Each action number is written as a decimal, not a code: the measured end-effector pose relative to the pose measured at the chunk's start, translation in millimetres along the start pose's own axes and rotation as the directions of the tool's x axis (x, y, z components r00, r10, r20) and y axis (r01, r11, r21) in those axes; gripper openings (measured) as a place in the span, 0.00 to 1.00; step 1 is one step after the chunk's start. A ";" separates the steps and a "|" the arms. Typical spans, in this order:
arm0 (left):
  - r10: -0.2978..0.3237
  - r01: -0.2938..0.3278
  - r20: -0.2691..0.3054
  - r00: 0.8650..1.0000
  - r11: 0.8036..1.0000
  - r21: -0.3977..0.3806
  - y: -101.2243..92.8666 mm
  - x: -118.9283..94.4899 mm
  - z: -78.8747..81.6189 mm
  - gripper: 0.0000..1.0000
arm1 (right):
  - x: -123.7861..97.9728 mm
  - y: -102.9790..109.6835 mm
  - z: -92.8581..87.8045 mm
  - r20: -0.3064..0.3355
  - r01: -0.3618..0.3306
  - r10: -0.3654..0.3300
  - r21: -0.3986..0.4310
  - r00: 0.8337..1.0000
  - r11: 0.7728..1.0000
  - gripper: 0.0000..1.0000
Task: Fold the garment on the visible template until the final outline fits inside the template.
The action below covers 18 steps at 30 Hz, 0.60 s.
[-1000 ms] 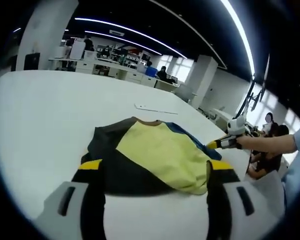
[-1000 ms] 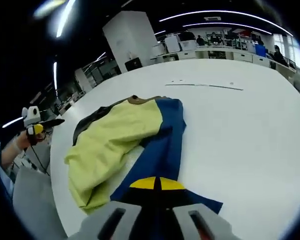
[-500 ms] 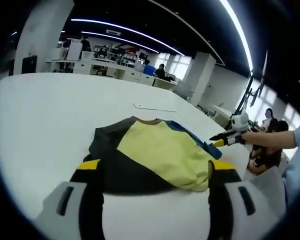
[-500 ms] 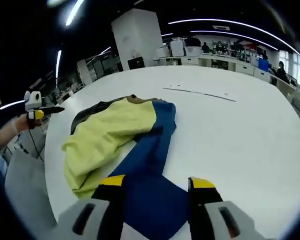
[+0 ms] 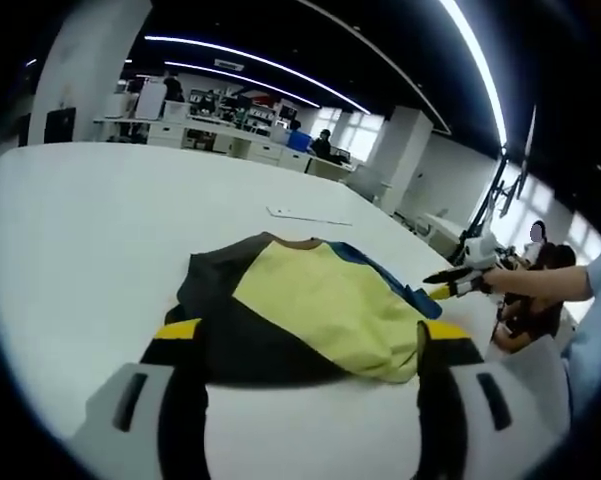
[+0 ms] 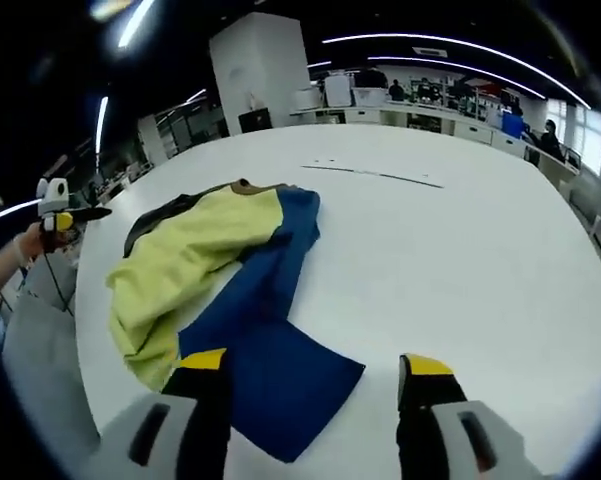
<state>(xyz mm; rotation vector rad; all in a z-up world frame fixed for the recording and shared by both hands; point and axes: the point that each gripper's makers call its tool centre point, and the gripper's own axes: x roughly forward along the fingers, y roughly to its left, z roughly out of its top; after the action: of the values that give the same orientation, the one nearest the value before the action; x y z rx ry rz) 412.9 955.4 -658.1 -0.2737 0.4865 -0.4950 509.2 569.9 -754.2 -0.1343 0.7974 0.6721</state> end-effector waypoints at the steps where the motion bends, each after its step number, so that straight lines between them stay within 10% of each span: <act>1: 0.001 -0.001 -0.002 1.000 1.000 0.000 0.4 0.0 -0.8 0.84 | 0.1 -0.4 -1.6 -0.005 0.003 -0.003 0.005 1.000 1.000 0.60; 18: 0.013 -0.014 -0.010 1.000 1.000 -0.021 3.7 -3.2 -8.6 0.83 | 1.9 -3.8 -8.6 -0.001 0.050 -0.050 0.025 0.999 0.998 0.19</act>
<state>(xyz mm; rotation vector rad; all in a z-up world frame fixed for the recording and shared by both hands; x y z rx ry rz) 407.5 959.1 -665.5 -0.2878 0.5029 -0.4786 507.1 564.8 -762.0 -0.1311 0.8003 0.6148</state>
